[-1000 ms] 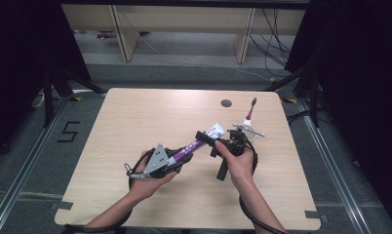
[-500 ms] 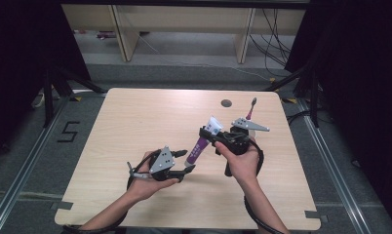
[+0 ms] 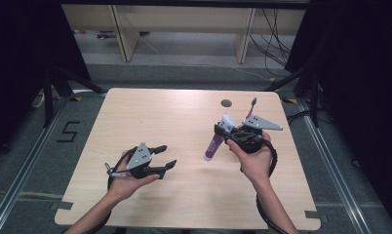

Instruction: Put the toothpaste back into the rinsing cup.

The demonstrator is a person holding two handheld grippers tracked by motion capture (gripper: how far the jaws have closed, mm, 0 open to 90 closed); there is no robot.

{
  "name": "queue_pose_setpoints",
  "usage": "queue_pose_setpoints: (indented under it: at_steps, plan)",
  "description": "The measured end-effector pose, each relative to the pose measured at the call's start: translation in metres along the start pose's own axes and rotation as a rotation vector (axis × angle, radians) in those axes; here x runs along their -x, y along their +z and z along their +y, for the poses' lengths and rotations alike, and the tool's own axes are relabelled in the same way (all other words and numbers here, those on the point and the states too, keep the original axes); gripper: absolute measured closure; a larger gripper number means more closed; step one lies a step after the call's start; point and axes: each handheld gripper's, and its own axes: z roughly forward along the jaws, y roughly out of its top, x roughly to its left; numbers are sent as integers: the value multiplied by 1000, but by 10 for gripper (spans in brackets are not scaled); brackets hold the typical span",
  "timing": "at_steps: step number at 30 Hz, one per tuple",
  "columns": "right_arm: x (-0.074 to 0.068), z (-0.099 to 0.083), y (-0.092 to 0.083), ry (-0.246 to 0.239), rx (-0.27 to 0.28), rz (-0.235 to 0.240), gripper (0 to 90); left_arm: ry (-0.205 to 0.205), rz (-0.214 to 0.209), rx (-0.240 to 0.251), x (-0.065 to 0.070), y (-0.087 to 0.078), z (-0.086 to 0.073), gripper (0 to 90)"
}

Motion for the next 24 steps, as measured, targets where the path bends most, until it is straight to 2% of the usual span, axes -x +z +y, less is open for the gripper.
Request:
queue_pose_setpoints:
  at_steps: [3,4,7,8,10,13,14,16,17,18,19,24]
  plan:
    - [2,0,-3,-2,9,-12,776,-23,21,8,-5,-6,-6,366]
    - [4,0,-5,-19,1,-30,776,-24,30,-2,-5,-8,-7,366]
    - [5,0,-8,-46,8,-51,776,-39,40,5,-7,-11,-13,365]
    - [6,1,-10,-53,-5,-59,776,-42,46,7,-8,-12,-14,365]
    - [6,2,-12,-43,-9,-65,776,-50,56,18,-9,-13,-17,365]
    - [9,4,-16,-78,1,-82,776,-57,76,34,-10,-15,-22,365]
    - [8,4,-16,-66,-1,-86,776,-56,83,39,-11,-16,-24,365]
    - [10,5,-19,-78,-1,-95,776,-62,88,63,-12,-15,-27,364]
    - [9,6,-20,-67,0,-89,776,-64,99,57,-13,-17,-28,365]
    - [11,7,-21,-86,-1,-105,776,-67,99,71,-13,-16,-29,364]
    - [11,7,-22,-72,-5,-101,776,-70,98,82,-14,-16,-30,364]
    - [14,8,-26,-68,0,-116,776,-83,129,83,-17,-18,-37,365]
